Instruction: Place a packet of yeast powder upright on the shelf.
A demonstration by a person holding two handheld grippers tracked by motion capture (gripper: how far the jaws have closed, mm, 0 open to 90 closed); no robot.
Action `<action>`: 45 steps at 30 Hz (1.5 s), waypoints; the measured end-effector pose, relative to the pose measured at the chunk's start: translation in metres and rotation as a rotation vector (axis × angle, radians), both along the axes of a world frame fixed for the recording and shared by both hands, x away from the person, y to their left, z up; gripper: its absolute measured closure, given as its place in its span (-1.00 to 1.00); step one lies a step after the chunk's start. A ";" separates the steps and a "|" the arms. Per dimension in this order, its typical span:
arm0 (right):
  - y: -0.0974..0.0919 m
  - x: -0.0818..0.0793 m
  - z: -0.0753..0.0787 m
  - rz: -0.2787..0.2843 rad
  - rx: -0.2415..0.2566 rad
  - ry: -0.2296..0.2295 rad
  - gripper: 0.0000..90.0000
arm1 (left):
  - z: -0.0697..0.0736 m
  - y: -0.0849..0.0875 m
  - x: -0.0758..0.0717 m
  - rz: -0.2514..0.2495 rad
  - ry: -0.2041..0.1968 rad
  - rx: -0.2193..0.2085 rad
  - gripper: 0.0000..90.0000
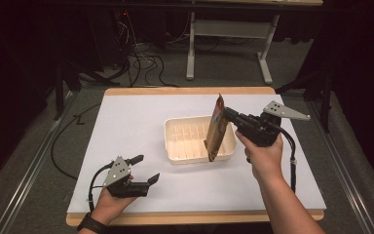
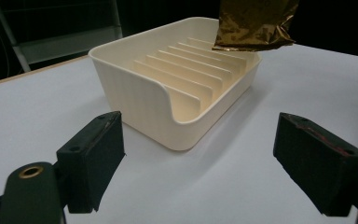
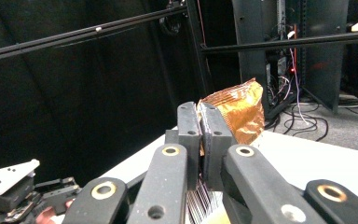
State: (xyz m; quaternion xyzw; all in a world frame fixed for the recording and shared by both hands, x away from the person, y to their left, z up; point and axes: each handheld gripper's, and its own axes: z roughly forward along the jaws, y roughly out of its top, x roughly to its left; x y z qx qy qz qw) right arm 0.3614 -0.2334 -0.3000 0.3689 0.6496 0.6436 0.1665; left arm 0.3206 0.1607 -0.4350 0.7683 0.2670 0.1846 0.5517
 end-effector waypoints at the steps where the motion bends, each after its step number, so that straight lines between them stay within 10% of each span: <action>1: 0.001 0.001 0.000 0.000 -0.002 -0.001 0.98 | 0.000 0.000 0.000 0.000 0.000 0.000 -0.63; 45: 0.063 0.050 -0.013 -0.008 -0.021 0.016 0.98 | 0.001 0.001 -0.001 -0.005 0.005 -0.017 -0.63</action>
